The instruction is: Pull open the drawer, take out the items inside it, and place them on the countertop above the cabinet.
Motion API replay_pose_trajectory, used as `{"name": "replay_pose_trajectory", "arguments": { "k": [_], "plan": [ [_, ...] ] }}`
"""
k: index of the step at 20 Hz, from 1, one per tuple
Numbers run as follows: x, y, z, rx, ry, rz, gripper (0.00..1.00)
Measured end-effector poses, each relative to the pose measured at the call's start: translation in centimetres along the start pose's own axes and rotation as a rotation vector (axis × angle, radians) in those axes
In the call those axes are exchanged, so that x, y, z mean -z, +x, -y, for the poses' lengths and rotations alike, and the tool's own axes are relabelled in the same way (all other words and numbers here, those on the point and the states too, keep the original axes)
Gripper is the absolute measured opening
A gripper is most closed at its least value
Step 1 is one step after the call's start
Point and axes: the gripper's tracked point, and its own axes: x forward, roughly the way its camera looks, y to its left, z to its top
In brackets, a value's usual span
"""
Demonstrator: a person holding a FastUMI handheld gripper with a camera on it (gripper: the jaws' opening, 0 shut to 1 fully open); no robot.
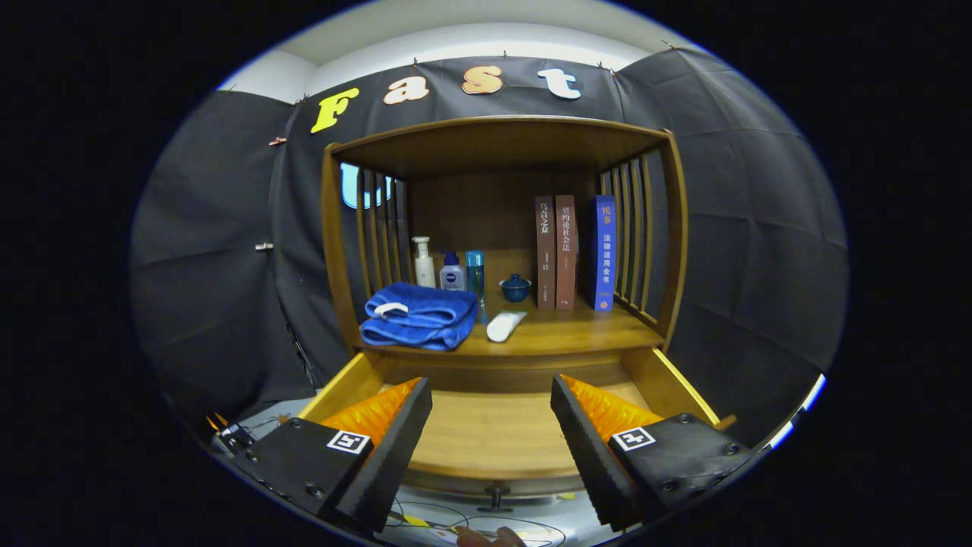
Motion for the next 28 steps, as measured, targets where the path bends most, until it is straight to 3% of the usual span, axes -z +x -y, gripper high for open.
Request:
{"name": "replay_pose_trajectory", "arguments": {
  "k": [4, 10, 18, 28],
  "plan": [
    [7.5, -1.6, -1.2, -0.031, -0.032, -0.070, 1.00],
    [11.7, 0.4, -0.4, -0.009, 0.009, -0.112, 1.00],
    [12.9, 1.8, 1.8, 0.066, 0.072, -0.123, 0.98],
    [12.6, 2.2, 1.7, 0.077, 0.076, -0.097, 0.98]
  ]
}}
